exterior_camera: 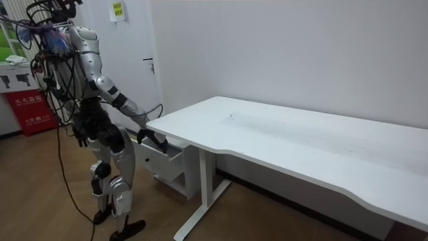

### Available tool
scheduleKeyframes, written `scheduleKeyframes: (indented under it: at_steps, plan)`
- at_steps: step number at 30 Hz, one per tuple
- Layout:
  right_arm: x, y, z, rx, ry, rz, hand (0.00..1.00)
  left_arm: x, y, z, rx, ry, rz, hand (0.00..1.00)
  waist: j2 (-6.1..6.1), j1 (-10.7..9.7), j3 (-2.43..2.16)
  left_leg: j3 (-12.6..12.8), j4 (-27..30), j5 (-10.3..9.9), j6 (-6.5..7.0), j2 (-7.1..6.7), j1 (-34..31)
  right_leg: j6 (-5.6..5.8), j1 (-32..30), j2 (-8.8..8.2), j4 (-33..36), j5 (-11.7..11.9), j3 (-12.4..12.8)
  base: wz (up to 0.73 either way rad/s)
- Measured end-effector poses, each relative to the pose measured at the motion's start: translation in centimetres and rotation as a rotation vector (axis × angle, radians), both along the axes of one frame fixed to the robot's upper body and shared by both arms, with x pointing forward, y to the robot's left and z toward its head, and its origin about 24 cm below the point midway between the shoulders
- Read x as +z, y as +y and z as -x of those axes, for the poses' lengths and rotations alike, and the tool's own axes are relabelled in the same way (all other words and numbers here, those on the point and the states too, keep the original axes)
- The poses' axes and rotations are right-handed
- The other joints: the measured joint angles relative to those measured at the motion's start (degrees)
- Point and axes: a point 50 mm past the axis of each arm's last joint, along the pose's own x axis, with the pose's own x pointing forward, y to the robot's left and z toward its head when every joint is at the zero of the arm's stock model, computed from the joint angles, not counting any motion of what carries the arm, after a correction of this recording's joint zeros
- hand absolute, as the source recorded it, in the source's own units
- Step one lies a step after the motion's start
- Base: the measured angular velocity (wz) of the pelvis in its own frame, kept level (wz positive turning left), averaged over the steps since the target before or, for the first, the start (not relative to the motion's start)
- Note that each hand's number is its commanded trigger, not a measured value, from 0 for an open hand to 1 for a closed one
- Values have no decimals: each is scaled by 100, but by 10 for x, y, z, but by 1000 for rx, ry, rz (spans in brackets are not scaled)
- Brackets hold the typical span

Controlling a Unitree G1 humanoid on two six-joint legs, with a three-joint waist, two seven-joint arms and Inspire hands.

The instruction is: Put apple and close drawer

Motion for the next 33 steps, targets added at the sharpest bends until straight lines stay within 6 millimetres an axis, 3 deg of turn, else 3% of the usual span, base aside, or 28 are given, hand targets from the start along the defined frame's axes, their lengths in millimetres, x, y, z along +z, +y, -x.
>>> scheduleKeyframes:
  at_steps: [6,10,12,14,16,17,18,19,20,21,22,23,24,26,28,33]
  plan:
    - [-12,-1,27,-227,36,-60,0,0,2,12,95,6,-12,0,45,-70,-17,9,49,-87,78,-71,56,93,96,-87,-2,-54,-51,6]
    - [-20,-15,59,-388,132,-5,0,-1,0,20,130,36,-17,0,140,-294,-22,90,67,-161,181,-217,66,237,56,-284,262,-180,-59,6]
    - [-21,-23,72,-515,156,4,0,-1,-1,22,140,44,-15,0,148,-427,-8,162,108,-230,258,-277,63,292,-105,-401,639,-266,4,-12]
    - [-19,-33,79,-573,170,42,0,-2,-3,18,155,45,-4,0,267,-565,14,206,191,-318,350,-325,41,310,-429,-550,1323,-280,99,-7]
    - [-19,-39,104,-628,248,92,0,-2,-1,6,163,22,-2,0,288,-599,19,304,280,-443,543,-521,59,308,-1116,-942,2745,-240,308,-3]
    - [-19,-39,109,-640,268,94,0,-2,-1,5,162,19,-3,0,286,-593,17,335,314,-479,591,-545,64,302,-1298,-1029,3062,-153,372,-22]
    - [-20,-40,116,-656,299,96,0,-2,0,5,159,20,-2,0,350,-588,20,382,444,-573,672,-558,46,216,-1655,-1148,3633,206,438,-34]
    - [-20,-39,124,-671,333,96,0,-2,-1,7,160,30,-2,0,463,-613,28,397,560,-670,740,-506,33,132,-2002,-1196,4169,743,473,-42]
    - [-20,-38,129,-689,353,88,0,-2,0,10,162,41,-5,0,549,-634,47,461,647,-738,830,-452,22,109,-2417,-1213,4685,1491,606,-30]
    - [-21,-36,131,-697,362,83,0,-2,2,12,162,45,-11,0,562,-666,49,473,706,-771,877,-429,-3,72,-2663,-1205,5062,1815,663,-14]
    - [-22,-33,134,-700,378,72,0,0,7,16,154,58,-26,0,526,-758,41,467,854,-830,943,-395,-48,57,-3233,-1137,6296,1707,707,-13]
    - [-22,-33,132,-710,372,67,0,0,9,17,144,68,-33,0,550,-725,47,494,1034,-893,1003,-307,-179,66,-3711,-1019,7552,1332,622,-15]
    - [-22,-33,132,-716,367,64,0,0,10,18,145,79,-35,0,560,-703,45,492,1093,-908,1027,-262,-256,74,-3956,-923,8105,1182,541,-20]
    - [-23,-32,126,-718,356,55,0,1,12,14,142,100,-41,0,642,-708,29,478,1245,-937,1076,-22,-475,62,-4770,-601,9536,751,103,-3]
    - [-24,-29,123,-719,364,50,0,1,12,15,138,128,-41,0,672,-710,37,417,1337,-956,1103,82,-530,73,-5222,-566,9948,559,-120,7]
    - [-26,-25,123,-746,377,36,0,0,11,16,123,160,-37,0,631,-672,32,254,1719,-1090,1229,122,-764,211,-5641,-776,10499,321,-193,15]
